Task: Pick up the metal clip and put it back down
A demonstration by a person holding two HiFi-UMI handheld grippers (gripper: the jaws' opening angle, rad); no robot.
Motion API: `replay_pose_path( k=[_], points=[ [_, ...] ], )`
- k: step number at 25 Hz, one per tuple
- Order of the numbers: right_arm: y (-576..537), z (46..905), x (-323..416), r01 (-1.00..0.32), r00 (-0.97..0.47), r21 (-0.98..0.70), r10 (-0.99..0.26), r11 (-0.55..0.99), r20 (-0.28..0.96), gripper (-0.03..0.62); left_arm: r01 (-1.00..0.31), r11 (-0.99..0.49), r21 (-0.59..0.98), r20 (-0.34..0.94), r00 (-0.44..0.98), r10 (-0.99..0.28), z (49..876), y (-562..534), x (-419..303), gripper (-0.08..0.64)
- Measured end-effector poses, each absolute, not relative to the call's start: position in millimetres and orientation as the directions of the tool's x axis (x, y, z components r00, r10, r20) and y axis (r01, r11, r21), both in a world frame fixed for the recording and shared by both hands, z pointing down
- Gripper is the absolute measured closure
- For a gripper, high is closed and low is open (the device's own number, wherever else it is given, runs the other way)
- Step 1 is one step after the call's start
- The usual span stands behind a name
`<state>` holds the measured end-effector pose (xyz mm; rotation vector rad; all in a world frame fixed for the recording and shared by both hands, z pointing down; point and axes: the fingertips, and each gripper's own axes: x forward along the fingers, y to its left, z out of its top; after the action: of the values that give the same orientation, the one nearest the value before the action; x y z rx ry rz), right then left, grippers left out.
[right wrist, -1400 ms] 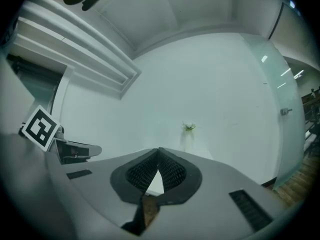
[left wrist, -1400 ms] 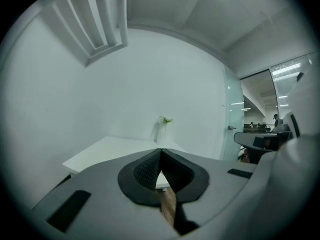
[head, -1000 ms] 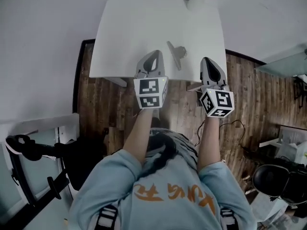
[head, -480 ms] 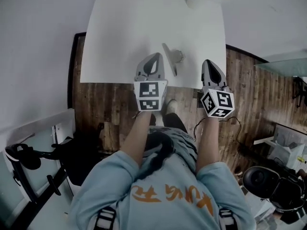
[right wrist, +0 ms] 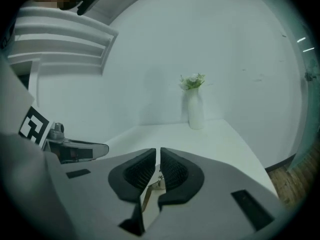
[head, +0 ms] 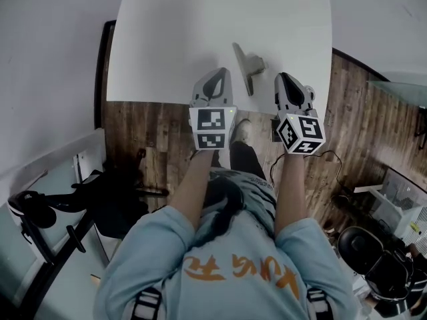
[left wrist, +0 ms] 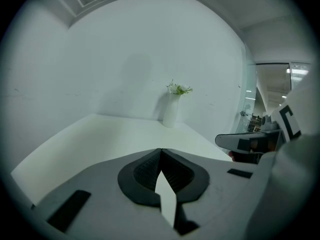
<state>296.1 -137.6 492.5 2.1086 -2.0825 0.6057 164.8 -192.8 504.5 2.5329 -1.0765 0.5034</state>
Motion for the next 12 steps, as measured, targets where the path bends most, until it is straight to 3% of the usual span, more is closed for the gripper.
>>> replay_pose_path(
  k=[6, 12],
  points=[
    [-158, 525, 290, -0.973, -0.073, -0.23, -0.905, -0.028, 0.419, 0.522, -0.741, -0.648, 0.174, 0.478, 0.639, -0.603, 523, -201, 164, 0.54],
    [-175, 561, 281, -0.958, -0.114, -0.285, -0.863, -0.036, 0.492, 0.452, -0.758, -0.624, 0.188, 0.508, 0.619, -0.599, 540, -213, 155, 0.54]
  ],
)
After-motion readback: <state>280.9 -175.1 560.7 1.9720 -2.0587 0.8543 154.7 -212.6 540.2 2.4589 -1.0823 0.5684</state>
